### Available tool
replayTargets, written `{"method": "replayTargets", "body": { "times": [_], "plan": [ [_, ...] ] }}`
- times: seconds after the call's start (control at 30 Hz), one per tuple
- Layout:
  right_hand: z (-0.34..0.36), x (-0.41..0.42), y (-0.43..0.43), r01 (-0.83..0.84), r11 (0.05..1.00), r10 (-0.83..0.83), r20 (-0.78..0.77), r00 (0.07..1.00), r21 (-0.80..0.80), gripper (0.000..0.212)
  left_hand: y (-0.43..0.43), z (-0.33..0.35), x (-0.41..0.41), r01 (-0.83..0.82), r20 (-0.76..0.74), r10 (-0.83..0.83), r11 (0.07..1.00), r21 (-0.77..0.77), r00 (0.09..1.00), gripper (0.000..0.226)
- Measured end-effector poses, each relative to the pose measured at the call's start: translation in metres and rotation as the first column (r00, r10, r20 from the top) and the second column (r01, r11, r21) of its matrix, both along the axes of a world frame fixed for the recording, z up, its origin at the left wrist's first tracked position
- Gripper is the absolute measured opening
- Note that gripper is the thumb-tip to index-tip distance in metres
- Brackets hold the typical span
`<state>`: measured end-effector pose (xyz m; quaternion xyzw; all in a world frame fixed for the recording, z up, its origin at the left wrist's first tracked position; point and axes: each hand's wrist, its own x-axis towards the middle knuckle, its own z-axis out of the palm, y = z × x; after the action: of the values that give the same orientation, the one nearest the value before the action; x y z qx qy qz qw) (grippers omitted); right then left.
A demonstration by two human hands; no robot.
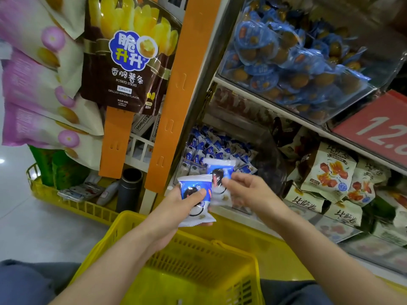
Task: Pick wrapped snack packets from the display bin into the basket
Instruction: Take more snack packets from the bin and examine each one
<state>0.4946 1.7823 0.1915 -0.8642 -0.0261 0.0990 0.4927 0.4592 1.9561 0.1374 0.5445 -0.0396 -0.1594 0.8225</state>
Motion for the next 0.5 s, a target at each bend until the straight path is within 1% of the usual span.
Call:
{"method": "replayTargets", "body": {
  "times": [0.07,0.13,0.2,0.23,0.3,0.4,0.5],
  "plan": [
    [0.01,0.02,-0.01,0.111,0.994,-0.108,0.117,0.987,-0.021,0.018,0.002,0.0,0.003,-0.042,-0.023,0.043,0.999,0.031,0.999,0.025],
    [0.017,0.048,-0.021,0.252,0.967,-0.232,0.254,0.939,-0.047,0.027,0.002,0.001,0.005,-0.066,-0.027,0.067,0.996,0.052,0.997,0.026],
    [0.017,0.076,-0.029,0.389,0.911,-0.32,0.358,0.877,-0.137,0.035,0.003,0.002,0.007,-0.084,-0.029,0.085,0.995,0.059,0.996,0.027],
    [0.014,0.088,-0.032,0.431,0.88,-0.33,0.392,0.859,-0.202,0.037,0.003,0.002,0.009,-0.092,-0.034,0.094,0.994,0.061,0.995,0.029],
    [0.005,0.107,-0.036,0.426,0.852,-0.28,0.422,0.862,-0.304,0.037,0.004,0.002,0.011,-0.105,-0.046,0.108,0.993,0.061,0.993,0.031],
    [-0.004,0.125,-0.038,0.38,0.839,-0.234,0.372,0.898,-0.389,0.04,0.005,0.004,0.013,-0.117,-0.053,0.119,0.992,0.049,0.991,0.032],
    [-0.003,0.136,-0.036,0.359,0.797,-0.201,0.348,0.916,-0.486,0.04,0.007,0.005,0.015,-0.123,-0.055,0.125,0.991,0.043,0.991,0.032]
  ]
}}
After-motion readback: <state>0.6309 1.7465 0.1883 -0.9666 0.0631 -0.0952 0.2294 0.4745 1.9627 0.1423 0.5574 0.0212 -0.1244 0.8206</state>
